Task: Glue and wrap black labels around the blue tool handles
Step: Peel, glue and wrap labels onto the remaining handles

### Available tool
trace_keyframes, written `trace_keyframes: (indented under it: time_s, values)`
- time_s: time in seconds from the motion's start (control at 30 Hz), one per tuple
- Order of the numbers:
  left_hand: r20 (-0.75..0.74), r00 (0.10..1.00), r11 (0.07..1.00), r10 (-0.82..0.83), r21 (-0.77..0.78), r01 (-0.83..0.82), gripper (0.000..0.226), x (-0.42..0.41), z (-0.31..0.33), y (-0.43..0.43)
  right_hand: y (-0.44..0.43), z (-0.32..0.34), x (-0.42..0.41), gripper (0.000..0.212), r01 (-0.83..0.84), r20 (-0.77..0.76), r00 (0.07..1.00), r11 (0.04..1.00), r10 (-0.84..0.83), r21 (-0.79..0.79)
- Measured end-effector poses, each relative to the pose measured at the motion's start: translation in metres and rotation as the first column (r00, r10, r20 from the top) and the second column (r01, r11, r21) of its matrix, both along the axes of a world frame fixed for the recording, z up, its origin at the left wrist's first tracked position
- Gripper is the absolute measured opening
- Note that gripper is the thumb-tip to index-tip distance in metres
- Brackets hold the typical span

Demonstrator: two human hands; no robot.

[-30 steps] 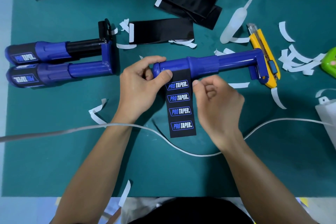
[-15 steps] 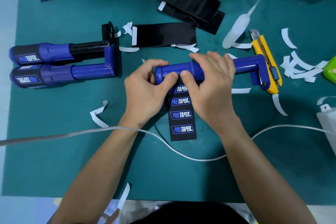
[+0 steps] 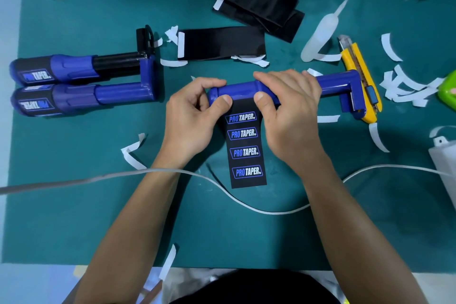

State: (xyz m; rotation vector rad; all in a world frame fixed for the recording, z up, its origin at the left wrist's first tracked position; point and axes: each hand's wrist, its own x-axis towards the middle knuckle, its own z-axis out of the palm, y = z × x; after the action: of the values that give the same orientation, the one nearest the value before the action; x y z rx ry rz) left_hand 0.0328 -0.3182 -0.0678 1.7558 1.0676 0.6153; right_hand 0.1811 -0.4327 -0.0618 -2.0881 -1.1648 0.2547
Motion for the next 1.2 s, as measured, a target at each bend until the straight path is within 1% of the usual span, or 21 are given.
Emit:
trace_keyframes:
  time_s: [0.23, 0.33, 0.47, 0.57, 0.67, 0.73, 0.77, 0.83, 0.9, 0.97, 1.03, 1.1, 1.2]
  values:
    - [-0.001, 0.998, 0.997, -0.069, 0.034, 0.069, 0.018, -0.005, -0.001, 0.003, -0.001, -0.002, 0.004, 0.031, -0.016, -0.001, 1.0, 1.0, 0.016, -0.023]
    - [0.017, 0.995, 0.995, -0.094, 0.026, 0.093, 0.023, -0.008, -0.003, 0.003, 0.0, -0.004, 0.004, 0.03, -0.01, -0.003, 1.0, 1.0, 0.01, -0.013]
    - [-0.026, 0.996, 0.992, -0.087, 0.085, 0.089, 0.021, -0.007, -0.005, 0.003, 0.004, -0.006, 0.001, 0.03, 0.009, 0.033, 0.999, 1.0, -0.009, 0.012]
    - [-0.024, 0.995, 0.993, -0.092, 0.071, 0.093, 0.021, -0.005, -0.006, 0.004, 0.002, -0.004, 0.003, 0.028, -0.004, 0.028, 1.0, 1.0, 0.004, 0.021]
    - [-0.025, 0.996, 0.993, -0.091, 0.071, 0.093, 0.022, -0.005, -0.005, 0.004, -0.002, 0.0, 0.012, 0.033, -0.084, -0.016, 0.996, 0.996, 0.084, -0.011]
    - [-0.027, 0.996, 0.994, -0.084, 0.068, 0.086, 0.022, -0.005, -0.005, 0.003, -0.01, 0.002, 0.023, 0.042, -0.108, -0.053, 0.993, 0.994, 0.107, -0.016]
    - [-0.027, 0.996, 0.995, -0.08, 0.062, 0.082, 0.022, -0.005, -0.005, 0.002, -0.015, 0.002, 0.028, 0.05, -0.092, -0.009, 0.996, 0.995, 0.092, -0.025]
    - [-0.019, 0.997, 0.996, -0.073, 0.054, 0.074, 0.023, -0.004, -0.004, 0.0, -0.022, 0.002, 0.035, 0.058, -0.059, 0.159, 0.985, 0.995, 0.07, -0.075]
    - [-0.014, 0.997, 0.995, -0.071, 0.065, 0.072, 0.024, -0.006, -0.004, -0.001, -0.019, -0.001, 0.036, 0.052, -0.057, 0.238, 0.967, 0.989, 0.089, -0.138]
    - [-0.019, 0.996, 0.992, -0.083, 0.089, 0.084, 0.026, -0.007, -0.004, -0.003, -0.012, -0.004, 0.034, 0.04, -0.073, 0.269, 0.956, 0.983, 0.117, -0.17]
    - [-0.018, 0.996, 0.992, -0.083, 0.089, 0.085, 0.035, -0.008, -0.004, -0.004, -0.006, -0.005, 0.032, 0.032, -0.088, 0.298, 0.944, 0.979, 0.141, -0.184]
    - [-0.026, 0.996, 0.993, -0.083, 0.083, 0.085, 0.047, -0.008, -0.004, -0.004, -0.005, -0.005, 0.033, 0.029, -0.086, 0.314, 0.938, 0.978, 0.144, -0.192]
    - [-0.049, 0.994, 0.99, -0.093, 0.106, 0.098, 0.067, -0.008, -0.003, -0.004, -0.005, -0.006, 0.035, 0.03, -0.08, 0.287, 0.949, 0.982, 0.128, -0.173]
